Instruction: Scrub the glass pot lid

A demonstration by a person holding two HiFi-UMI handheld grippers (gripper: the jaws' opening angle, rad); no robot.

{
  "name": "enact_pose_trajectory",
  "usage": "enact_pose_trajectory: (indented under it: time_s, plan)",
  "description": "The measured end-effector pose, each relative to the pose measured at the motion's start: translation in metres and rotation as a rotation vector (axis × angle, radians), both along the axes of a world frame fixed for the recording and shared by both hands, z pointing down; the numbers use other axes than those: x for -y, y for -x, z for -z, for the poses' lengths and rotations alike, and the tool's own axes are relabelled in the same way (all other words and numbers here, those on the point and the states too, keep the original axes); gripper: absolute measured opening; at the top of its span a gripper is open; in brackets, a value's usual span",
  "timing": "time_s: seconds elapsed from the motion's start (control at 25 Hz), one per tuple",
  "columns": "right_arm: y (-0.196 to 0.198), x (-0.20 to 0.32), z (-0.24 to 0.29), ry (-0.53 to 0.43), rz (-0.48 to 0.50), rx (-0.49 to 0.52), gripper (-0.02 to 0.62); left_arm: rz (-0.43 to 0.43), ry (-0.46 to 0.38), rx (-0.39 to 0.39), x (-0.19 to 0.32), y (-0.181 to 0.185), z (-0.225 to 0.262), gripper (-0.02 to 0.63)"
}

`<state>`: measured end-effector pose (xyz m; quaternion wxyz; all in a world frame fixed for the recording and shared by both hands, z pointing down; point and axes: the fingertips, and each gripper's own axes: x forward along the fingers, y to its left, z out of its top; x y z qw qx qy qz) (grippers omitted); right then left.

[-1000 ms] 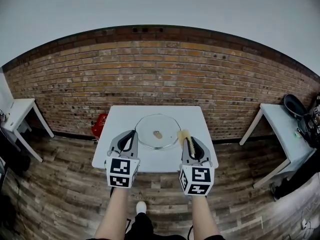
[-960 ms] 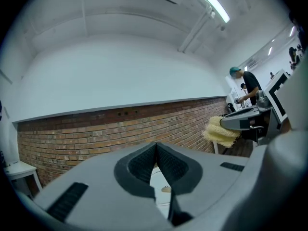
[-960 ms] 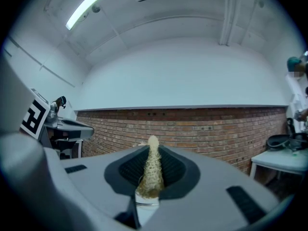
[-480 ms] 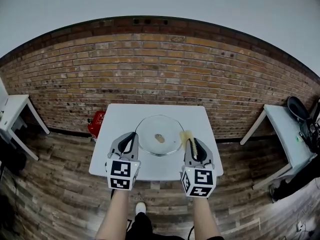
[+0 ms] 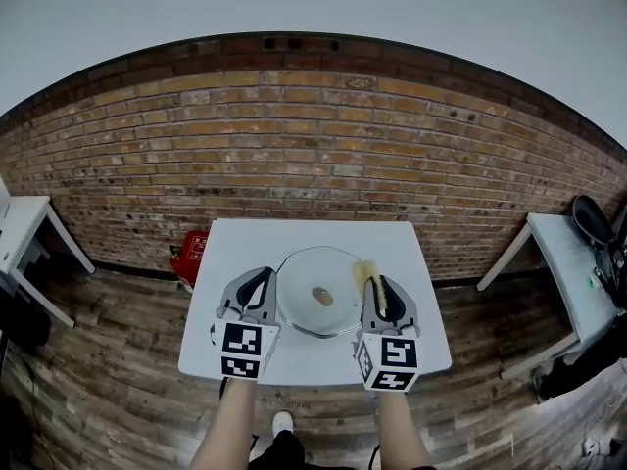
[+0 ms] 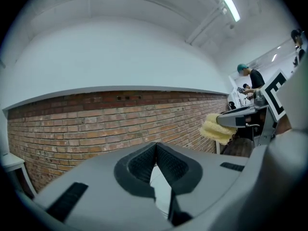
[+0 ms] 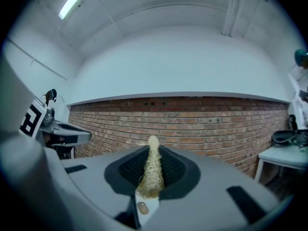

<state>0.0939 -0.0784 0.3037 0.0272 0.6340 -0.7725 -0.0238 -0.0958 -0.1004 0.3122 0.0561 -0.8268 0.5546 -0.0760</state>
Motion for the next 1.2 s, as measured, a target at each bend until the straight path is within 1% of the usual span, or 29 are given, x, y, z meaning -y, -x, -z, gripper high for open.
enact_pose_trajectory:
  time_s: [0.44, 0.6, 0.76, 0.88, 1.2]
  plan:
    - [0.021, 0.069, -0.009, 0.024, -0.034, -0.002, 0.058, -0.048, 0.037, -0.005, 0.07, 0.014, -0.016, 0.011]
    - [0.028, 0.085, -0.016, 0.035, -0.058, -0.002, 0.058, -0.07, 0.054, -0.013, 0.089, 0.02, -0.026, 0.011]
    - [0.032, 0.096, -0.01, 0.027, -0.081, -0.001, 0.058, -0.076, 0.047, -0.022, 0.106, 0.03, -0.022, 0.011]
    - [0.032, 0.102, -0.009, 0.03, -0.091, -0.007, 0.058, -0.079, 0.052, -0.032, 0.113, 0.032, -0.023, 0.011]
    - [0.033, 0.106, -0.008, 0.037, -0.089, -0.017, 0.058, -0.081, 0.07, -0.044, 0.116, 0.035, -0.028, 0.011]
